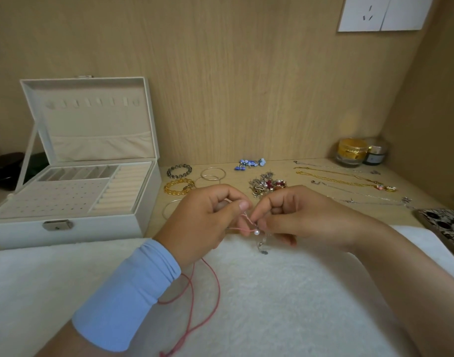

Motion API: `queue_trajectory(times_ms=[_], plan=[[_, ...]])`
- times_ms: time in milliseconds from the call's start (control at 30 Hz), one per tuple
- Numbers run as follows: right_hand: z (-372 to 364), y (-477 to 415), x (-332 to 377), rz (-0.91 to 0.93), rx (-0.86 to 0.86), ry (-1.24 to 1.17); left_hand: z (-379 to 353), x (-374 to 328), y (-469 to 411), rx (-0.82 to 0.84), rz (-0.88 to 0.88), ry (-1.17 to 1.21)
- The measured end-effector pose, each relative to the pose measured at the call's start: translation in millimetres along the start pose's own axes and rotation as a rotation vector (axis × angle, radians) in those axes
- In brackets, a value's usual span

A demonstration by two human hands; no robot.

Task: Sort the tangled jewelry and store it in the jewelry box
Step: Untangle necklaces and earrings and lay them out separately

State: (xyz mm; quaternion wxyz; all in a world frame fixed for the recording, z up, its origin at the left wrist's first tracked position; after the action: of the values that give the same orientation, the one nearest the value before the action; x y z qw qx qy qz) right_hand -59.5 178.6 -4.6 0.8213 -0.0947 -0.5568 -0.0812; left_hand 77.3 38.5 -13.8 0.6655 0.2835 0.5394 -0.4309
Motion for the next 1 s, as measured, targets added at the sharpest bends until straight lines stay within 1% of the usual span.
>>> queue_trajectory(times_ms=[133, 300, 400, 533, 633, 733, 833, 933, 1000], plan=[[-2.5, -0.7, 2.2, 0.028, 0.023, -0.045, 0.4, 0.7, -1.1, 0.019, -0.065, -0.035], [-5.2, -1.9, 0.4, -0.011, 0.015, -0.043, 1.2, -0.5, 1.0, 0.048, -0.111, -0.074], [-4.8, -1.4, 2.4, -0.076, -0.030, -0.090, 8.5, 2.3, 1.2, 0.062, -0.088, -0.182], [-2.8, -2.3, 3.6, -0.195, -0.148, -0.116, 17.5, 4.5, -0.8, 0.049, -0.080, -0.420], [-1.8, -2.4, 3.9, -0.231, -0.174, -0.084, 19.7, 5.4, -0.5, 0.052, -0.069, -0.481], [-0.2, -1.5, 4.6, -0.261, -0.193, -0.007, 19.9, 5.1, -0.8, 0.022, -0.087, -0.477], [0.4, -0.9, 4.1, -0.298, -0.203, 0.123, 17.3, 4.6, -1.1, -0.015, -0.112, -0.436], [-1.8, 0.6, 4.2, -0.312, -0.173, 0.231, 12.1, 5.7, -1.7, 0.018, -0.086, -0.348], [-2.3, 0.5, 3.4, -0.259, -0.200, 0.261, 8.8, 6.5, -1.4, 0.050, -0.045, -0.254]])
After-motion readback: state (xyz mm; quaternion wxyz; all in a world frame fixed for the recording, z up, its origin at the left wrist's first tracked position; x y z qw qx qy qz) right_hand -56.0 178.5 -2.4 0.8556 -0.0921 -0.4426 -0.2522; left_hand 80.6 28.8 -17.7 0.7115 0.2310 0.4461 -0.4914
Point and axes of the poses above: each hand's wrist, its own y-axis away from the middle knuckle, its own z-axis out of the back of the hand, x = y × z, the point moved 1 cm from there along -y, towards the middle knuckle, and after that the axes turned 6 degrees about z, right-handed, at the moved point
